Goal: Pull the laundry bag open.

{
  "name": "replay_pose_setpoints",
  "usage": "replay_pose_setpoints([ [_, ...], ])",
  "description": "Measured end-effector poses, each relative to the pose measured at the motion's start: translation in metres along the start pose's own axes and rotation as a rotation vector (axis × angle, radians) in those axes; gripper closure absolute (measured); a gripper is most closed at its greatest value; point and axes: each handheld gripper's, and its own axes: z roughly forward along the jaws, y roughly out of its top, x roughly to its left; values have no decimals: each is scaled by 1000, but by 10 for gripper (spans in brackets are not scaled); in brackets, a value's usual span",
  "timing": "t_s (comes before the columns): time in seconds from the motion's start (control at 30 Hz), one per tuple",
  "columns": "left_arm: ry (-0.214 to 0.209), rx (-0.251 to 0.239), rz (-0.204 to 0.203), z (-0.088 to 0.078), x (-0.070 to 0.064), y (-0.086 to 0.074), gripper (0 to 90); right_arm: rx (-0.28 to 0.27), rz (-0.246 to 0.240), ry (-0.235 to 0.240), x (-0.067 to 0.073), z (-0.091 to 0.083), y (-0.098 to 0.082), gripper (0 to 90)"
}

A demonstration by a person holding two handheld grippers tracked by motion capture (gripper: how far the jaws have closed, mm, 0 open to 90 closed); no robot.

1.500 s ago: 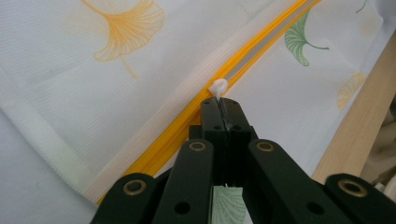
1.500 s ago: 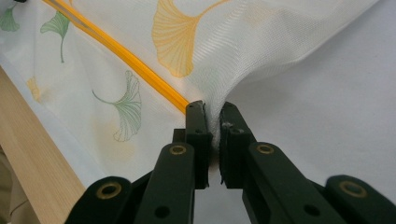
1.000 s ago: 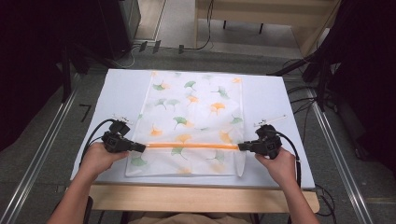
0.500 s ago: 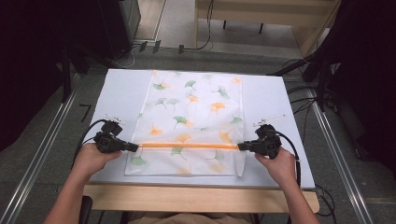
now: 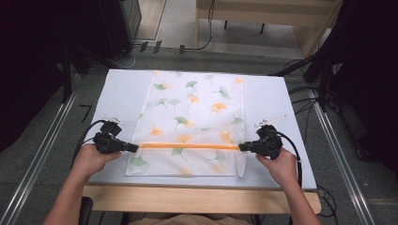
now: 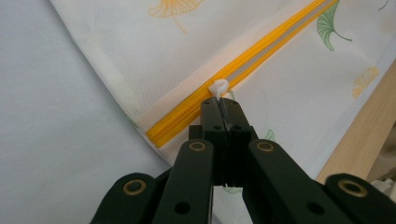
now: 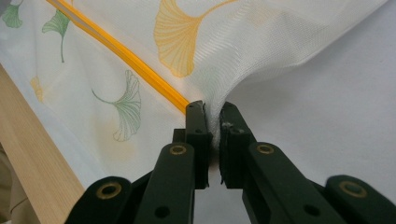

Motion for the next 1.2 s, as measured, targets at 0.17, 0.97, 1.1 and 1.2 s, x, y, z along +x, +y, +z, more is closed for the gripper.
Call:
replay_pose_setpoints([
  [0.17, -1, -9, -26, -2, 4, -3, 900, 5, 1, 0, 0, 1, 1, 855],
  [0.97, 11, -15, -107, -15, 27, -21, 900, 10, 0, 4, -2, 3, 2, 854],
  [1.1, 10, -18, -104, -15, 27, -20, 900, 9, -1, 2, -2, 3, 3, 854],
  [1.2, 6, -12, -106, -14, 26, -20, 900, 13, -1, 0, -3, 3, 2, 854],
])
